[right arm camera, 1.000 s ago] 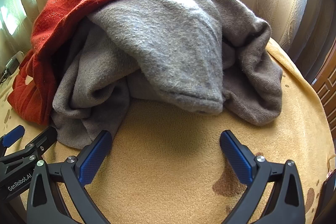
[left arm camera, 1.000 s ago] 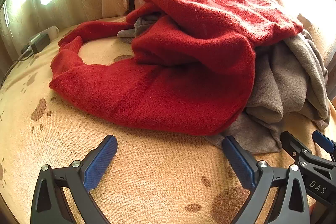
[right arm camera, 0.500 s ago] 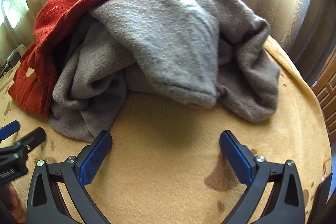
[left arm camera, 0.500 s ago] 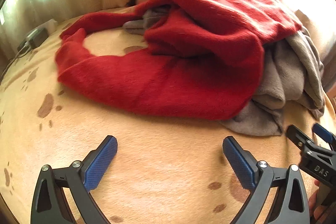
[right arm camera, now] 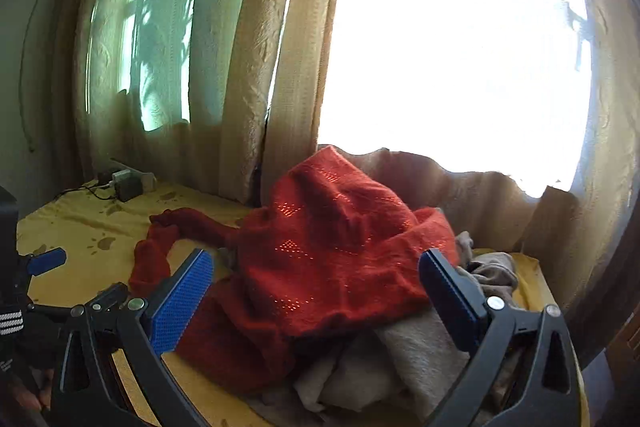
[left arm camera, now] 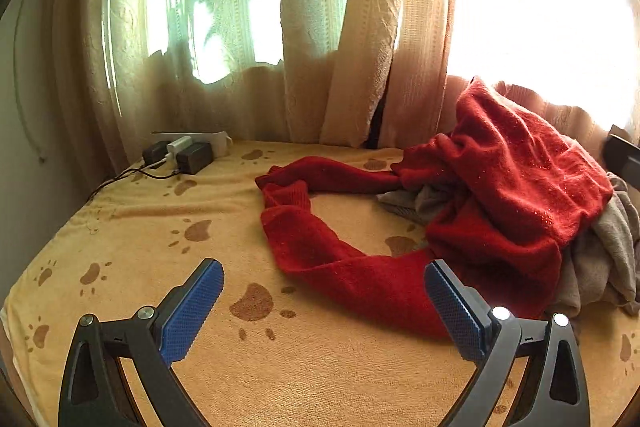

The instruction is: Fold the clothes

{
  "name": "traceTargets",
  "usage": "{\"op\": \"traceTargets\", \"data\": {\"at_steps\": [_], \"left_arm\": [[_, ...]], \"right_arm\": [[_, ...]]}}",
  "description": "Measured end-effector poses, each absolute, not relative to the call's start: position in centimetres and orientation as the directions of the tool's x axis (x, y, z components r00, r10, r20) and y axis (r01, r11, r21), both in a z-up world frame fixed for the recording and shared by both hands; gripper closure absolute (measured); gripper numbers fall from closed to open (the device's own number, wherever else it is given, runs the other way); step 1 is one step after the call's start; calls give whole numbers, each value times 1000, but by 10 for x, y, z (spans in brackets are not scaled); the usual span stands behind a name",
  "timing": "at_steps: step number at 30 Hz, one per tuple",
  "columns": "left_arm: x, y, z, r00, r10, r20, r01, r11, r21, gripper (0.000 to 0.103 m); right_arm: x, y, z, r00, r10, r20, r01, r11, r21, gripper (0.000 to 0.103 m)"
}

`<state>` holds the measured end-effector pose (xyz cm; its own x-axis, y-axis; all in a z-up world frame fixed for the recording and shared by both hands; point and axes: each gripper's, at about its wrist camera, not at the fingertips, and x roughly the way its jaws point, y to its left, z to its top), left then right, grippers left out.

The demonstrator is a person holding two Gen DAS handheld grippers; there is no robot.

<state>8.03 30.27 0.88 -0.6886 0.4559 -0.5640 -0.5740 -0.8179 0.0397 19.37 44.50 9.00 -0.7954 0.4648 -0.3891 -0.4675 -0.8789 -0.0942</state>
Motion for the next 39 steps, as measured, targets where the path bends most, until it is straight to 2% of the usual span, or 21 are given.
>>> {"op": "traceTargets", "data": {"at_steps": [5, 8, 9, 11, 12, 13, 14, 16, 21, 31, 35, 36, 37, 38, 39], "left_arm": [[71, 299, 7, -690, 437, -577, -553, -833, 29, 1], [62, 289, 12, -704, 428, -567, -522, -853, 5, 1], [60, 285, 13, -705, 430, -563, -516, -857, -8, 1], [55, 280, 14, -701, 435, -566, -505, -862, -37, 1], [52, 278, 14, -697, 437, -568, -500, -864, -51, 1], [50, 277, 14, -692, 439, -573, -496, -866, -64, 1], [48, 276, 12, -686, 441, -579, -493, -867, -75, 1], [45, 276, 10, -666, 453, -593, -502, -860, -92, 1], [48, 286, 2, -617, 473, -629, -544, -834, -93, 1], [74, 300, 3, -599, 510, -618, -621, -783, -45, 1], [81, 302, 5, -597, 519, -611, -634, -772, -37, 1], [82, 302, 6, -598, 522, -609, -636, -771, -36, 1], [83, 302, 7, -599, 524, -606, -637, -770, -36, 1], [84, 301, 8, -600, 526, -603, -637, -770, -37, 1], [84, 301, 9, -601, 527, -601, -638, -769, -38, 1]], "right_arm": [[119, 455, 54, -766, 443, -466, -408, -895, -180, 0], [95, 479, 30, -732, 431, -528, -418, -896, -152, 2], [87, 486, 25, -718, 427, -550, -424, -894, -141, 8], [77, 495, 14, -675, 437, -595, -444, -884, -146, 28], [74, 498, 8, -659, 441, -610, -452, -880, -148, 50], [72, 500, 3, -645, 444, -622, -460, -876, -148, 58], [73, 501, 0, -647, 441, -623, -464, -875, -138, 59], [78, 500, -2, -648, 449, -615, -474, -870, -136, 69], [101, 493, 9, -674, 470, -570, -494, -860, -125, 73], [158, 483, 40, -701, 537, -469, -552, -825, -121, 83], [172, 485, 47, -723, 515, -461, -547, -834, -74, 82], [172, 486, 47, -736, 496, -461, -531, -845, -62, 74], [170, 484, 47, -736, 493, -464, -526, -848, -67, 39], [168, 482, 46, -732, 500, -462, -527, -846, -80, 16], [167, 478, 45, -735, 508, -450, -528, -845, -92, 0]]}}
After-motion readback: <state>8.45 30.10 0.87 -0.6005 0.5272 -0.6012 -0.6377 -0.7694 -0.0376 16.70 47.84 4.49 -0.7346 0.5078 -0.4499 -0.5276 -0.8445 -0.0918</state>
